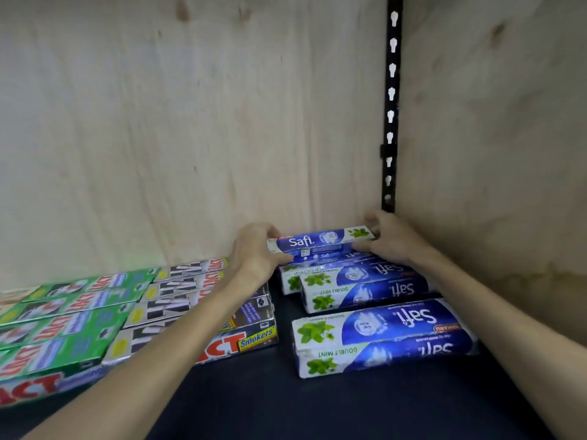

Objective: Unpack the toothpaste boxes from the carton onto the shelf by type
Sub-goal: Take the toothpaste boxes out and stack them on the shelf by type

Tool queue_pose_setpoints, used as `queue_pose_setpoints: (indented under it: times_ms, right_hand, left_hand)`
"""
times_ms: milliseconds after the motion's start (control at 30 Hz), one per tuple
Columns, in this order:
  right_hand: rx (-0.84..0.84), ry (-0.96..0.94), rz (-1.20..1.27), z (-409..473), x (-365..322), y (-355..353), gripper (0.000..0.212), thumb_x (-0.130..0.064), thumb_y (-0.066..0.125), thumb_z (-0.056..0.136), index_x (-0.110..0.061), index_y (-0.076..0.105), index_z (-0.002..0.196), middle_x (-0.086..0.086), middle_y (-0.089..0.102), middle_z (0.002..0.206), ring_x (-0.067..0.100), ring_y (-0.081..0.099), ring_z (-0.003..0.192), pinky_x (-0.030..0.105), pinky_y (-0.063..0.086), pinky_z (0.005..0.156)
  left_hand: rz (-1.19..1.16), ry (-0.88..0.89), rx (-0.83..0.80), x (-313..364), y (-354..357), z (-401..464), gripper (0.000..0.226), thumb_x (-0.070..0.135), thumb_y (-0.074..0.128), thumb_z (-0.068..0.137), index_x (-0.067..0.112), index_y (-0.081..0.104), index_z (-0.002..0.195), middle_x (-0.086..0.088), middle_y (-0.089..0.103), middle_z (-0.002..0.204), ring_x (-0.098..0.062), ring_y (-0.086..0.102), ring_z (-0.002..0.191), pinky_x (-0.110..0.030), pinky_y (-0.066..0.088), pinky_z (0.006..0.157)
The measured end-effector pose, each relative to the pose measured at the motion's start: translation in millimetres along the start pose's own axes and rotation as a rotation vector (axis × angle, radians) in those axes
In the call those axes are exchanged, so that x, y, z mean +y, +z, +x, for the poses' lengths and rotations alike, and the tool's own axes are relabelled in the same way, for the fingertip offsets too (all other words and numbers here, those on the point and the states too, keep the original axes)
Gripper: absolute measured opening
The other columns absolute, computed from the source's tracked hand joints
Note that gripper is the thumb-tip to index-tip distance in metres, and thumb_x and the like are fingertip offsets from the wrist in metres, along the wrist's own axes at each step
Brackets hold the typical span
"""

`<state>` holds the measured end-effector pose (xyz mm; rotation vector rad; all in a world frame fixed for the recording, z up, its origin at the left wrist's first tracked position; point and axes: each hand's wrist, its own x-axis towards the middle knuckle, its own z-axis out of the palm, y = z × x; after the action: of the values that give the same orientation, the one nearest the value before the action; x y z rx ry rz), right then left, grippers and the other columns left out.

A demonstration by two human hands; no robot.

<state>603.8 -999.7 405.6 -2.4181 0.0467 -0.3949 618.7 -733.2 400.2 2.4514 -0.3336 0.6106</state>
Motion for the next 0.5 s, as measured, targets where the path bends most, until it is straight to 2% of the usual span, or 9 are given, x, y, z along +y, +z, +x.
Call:
queue_pose_setpoints:
  times_ms: [100,200,333,433,500]
  right_hand:
    - [-0.011,0.019,0.030,-1.9,5.0,2.8,0.078,-0.045,0.078,0.083,-0.013,0.043,0.145,0.011,0.063,0.131,0.024,0.060,0.118,0.033,0.046,0.099]
    - [-0.023,0.026,0.055,-3.4,4.2,3.0,0.079,-0.052,0.068,0.089,-0.012,0.038,0.150,0.011,0.062,0.134,0.025,0.059,0.123,0.034,0.044,0.103]
    - [-0.035,0.033,-0.012,-0.1,8.0,4.5,0.072,-0.059,0.057,0.093,-0.017,0.037,0.148,0.010,0.060,0.136,0.029,0.056,0.126,0.047,0.041,0.110]
    - [-0.051,0.040,-0.030,0.3,9.3,2.7,0.070,-0.060,0.050,0.096,-0.020,0.033,0.151,0.009,0.061,0.136,0.028,0.056,0.127,0.049,0.039,0.112]
    - [-0.056,0.032,-0.046,0.2,10.3,3.2,0.067,-0.058,0.047,0.098,-0.020,0.032,0.152,0.009,0.059,0.138,0.029,0.055,0.128,0.049,0.039,0.112]
  left_hand:
    - [0.044,0.013,0.007,1.1,-0.3,-1.3,0.042,0.030,0.090,0.071,0.016,0.071,0.106,-0.005,0.050,0.113,-0.013,0.048,0.096,-0.014,0.028,0.073]
    - [0.067,-0.004,-0.006,-0.1,-1.9,-2.0,0.043,0.032,0.088,0.073,0.018,0.067,0.107,-0.002,0.044,0.111,-0.013,0.045,0.093,-0.017,0.027,0.070]
    - [0.103,0.045,-0.054,5.2,-4.9,2.4,0.037,0.034,0.088,0.073,0.016,0.068,0.098,0.000,0.057,0.101,-0.016,0.052,0.090,-0.025,0.034,0.071]
    - [0.050,0.058,-0.108,0.9,-8.8,4.6,0.033,0.035,0.087,0.075,0.014,0.072,0.094,0.000,0.067,0.093,-0.017,0.061,0.085,-0.027,0.045,0.072]
    - [0.012,0.065,-0.121,-5.0,-11.2,3.6,0.024,0.028,0.085,0.079,0.013,0.073,0.093,-0.001,0.070,0.091,-0.018,0.064,0.084,-0.024,0.049,0.072]
